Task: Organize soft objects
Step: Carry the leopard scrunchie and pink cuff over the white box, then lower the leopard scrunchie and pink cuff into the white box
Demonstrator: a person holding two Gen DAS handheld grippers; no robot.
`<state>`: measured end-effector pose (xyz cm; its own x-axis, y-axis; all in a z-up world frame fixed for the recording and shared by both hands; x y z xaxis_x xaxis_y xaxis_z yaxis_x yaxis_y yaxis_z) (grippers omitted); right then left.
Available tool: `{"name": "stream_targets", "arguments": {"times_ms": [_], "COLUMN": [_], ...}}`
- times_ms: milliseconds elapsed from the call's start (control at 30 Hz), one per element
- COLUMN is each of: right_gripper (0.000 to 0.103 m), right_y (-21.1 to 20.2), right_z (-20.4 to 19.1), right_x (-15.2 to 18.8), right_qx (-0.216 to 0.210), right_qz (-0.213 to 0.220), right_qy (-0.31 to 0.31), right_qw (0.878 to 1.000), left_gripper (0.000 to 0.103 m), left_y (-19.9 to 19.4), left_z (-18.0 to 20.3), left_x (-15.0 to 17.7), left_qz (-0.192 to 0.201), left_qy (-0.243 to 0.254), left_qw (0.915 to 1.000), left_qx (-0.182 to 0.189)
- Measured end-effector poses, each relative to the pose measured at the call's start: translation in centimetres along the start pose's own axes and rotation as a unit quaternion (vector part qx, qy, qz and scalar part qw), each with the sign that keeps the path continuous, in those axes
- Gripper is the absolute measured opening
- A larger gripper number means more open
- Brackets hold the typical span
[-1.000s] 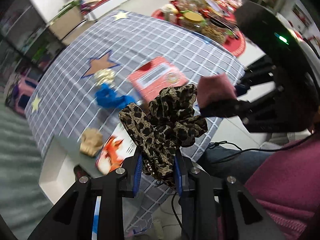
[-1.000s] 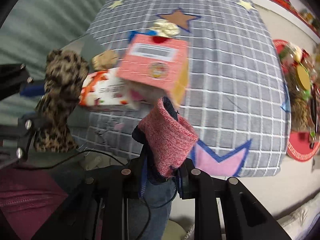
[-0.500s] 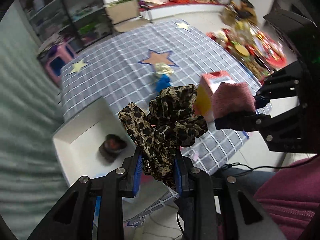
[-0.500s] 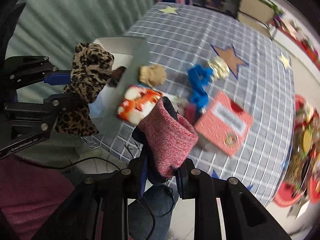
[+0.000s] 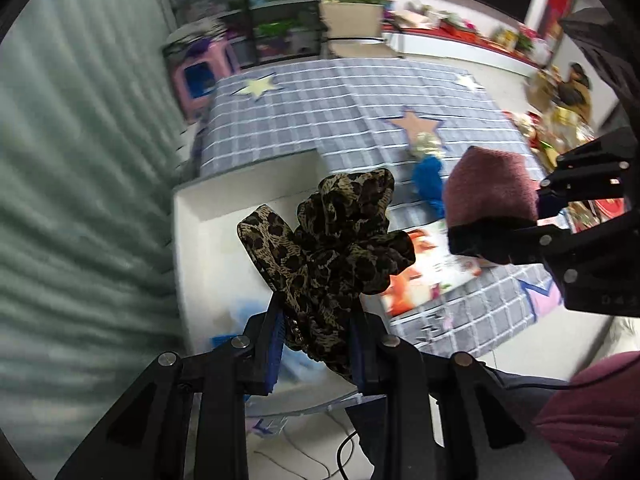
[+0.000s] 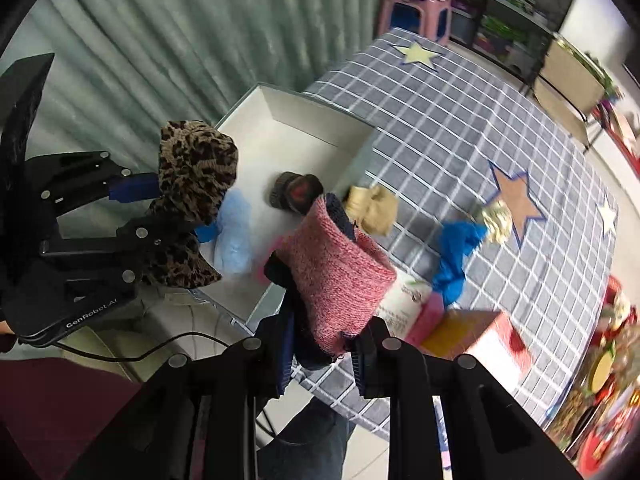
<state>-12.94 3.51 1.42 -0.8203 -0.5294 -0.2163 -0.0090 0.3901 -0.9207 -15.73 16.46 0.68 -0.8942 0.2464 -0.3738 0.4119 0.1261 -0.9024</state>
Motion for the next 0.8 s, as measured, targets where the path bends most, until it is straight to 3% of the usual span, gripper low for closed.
{"name": "stream_targets", "arguments": {"times_ms": [333,800], "right_gripper": [0.025,0.025], "right_y": [3.1,4.5], "right_z": [-3.5,-6.7], "right_x": [-2.7,-4.9], "right_qx": [-0.017,-0.022], "right_qz": [-0.033,-0.045], "right_qy": [-0.065,-0.11], "right_qw": [0.997,0.993], "left_gripper": [0.03,0.03], "left_y": [1.0,1.4], "left_z": [-3.3,-4.3], "left_x": [3.4,4.3], "left_qz": [-0.029,-0.034], "left_qy": [-0.067,-0.077], "left_qw": [0.9971,0.9962], "left_qx": [-0.018,-0.022]}}
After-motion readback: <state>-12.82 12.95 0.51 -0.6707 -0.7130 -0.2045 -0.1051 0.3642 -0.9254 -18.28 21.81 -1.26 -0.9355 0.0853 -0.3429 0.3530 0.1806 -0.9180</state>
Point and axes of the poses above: each gripper's, at about its wrist camera, not at the fingertips, and y roughly the way its jaws point, z to its right, x to its underside, the point moved 3 cm from there along y, roughly the way its jaws point, and after that the axes turned 12 degrees about -x, right-handed, at the moved point
